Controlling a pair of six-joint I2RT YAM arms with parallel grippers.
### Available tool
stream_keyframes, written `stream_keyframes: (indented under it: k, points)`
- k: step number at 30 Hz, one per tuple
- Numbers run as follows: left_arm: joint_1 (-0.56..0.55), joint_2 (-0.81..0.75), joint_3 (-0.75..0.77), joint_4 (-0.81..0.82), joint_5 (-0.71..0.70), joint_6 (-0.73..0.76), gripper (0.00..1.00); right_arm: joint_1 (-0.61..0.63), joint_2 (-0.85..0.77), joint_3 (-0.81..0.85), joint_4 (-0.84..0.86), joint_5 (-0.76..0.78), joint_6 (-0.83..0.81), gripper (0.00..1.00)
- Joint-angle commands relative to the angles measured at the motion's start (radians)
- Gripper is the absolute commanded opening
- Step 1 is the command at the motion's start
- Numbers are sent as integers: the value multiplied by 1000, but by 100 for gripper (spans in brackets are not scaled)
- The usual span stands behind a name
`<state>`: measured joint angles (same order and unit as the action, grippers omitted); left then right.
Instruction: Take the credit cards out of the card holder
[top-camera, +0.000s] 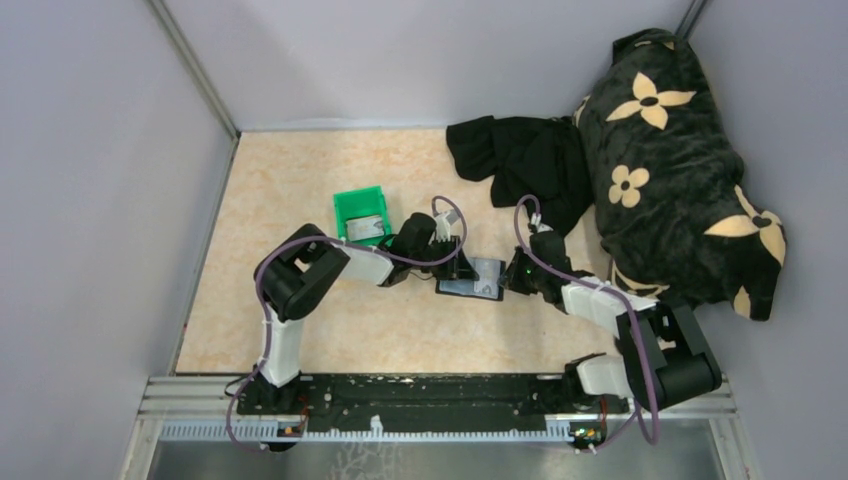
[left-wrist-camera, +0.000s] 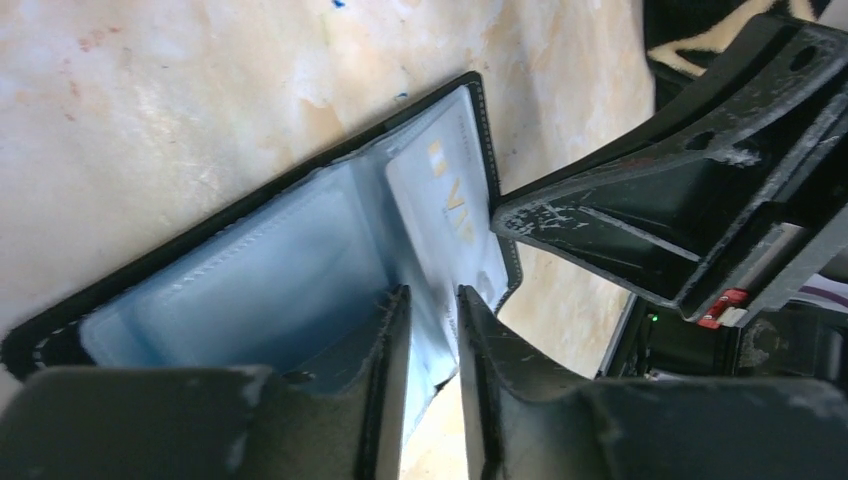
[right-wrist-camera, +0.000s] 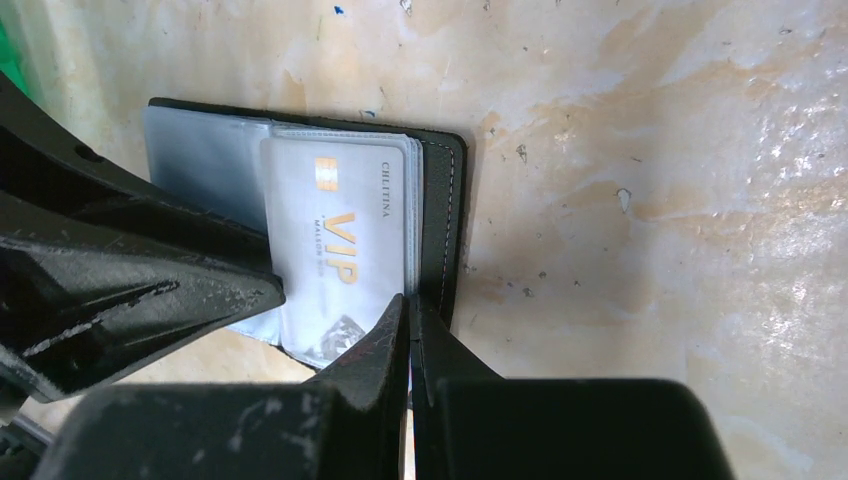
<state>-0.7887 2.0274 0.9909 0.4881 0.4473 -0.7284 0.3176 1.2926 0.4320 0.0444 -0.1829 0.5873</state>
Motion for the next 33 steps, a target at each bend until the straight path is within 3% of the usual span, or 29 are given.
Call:
stream_keyframes:
  k: [1,3,8,22,33]
  points:
    - [5,61,4,-93,-14,26,27,11,49,-32,44,-21,3,0]
    - [1,60,12,-88,-9,24,23,10,54,-38,54,-24,8,0]
    - [-1,62,37,-103,-11,31,0,10,71,-46,68,-28,11,0]
    - [48,-105,-133,-58,-26,30,0,-27,142,-44,115,-70,8,0]
    - [79,-137,-152,-59,31,36,0,-52,162,-35,117,-80,-4,0]
